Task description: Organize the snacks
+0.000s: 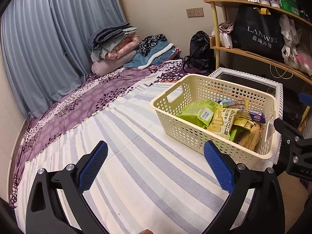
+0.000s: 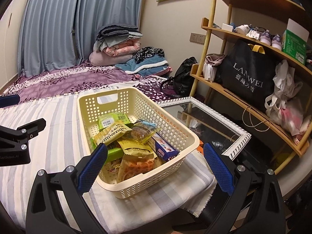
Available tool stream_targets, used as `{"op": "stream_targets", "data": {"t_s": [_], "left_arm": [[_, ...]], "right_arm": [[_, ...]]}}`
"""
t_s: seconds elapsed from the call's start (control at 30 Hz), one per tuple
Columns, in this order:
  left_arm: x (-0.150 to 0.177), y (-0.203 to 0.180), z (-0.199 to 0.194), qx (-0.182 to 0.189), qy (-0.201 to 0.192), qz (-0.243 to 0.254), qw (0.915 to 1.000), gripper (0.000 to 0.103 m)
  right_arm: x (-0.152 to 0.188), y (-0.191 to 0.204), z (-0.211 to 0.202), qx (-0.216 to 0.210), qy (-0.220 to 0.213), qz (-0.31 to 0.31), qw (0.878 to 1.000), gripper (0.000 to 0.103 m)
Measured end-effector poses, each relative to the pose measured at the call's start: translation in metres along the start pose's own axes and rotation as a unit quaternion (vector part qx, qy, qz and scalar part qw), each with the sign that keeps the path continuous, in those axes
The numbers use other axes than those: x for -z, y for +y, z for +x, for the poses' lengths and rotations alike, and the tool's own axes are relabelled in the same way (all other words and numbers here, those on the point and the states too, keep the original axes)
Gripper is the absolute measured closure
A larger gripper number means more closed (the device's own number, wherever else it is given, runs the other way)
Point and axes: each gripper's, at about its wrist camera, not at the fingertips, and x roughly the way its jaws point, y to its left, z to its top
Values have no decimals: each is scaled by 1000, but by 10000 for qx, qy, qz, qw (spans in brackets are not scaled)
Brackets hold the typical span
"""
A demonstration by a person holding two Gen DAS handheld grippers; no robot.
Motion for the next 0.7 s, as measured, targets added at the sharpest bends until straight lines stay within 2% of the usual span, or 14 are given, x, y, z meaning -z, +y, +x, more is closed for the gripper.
{"op": "stream_targets", "data": {"t_s": [0.2,0.7], "left_arm": [[2,-1,5,-48,42,49,10000,3],[4,-9,11,-133,114,276,9995,3]], "right_arm": [[3,8,4,-94,65,-97,9999,5],[7,10,7,-17,124,-177,9998,5]]}}
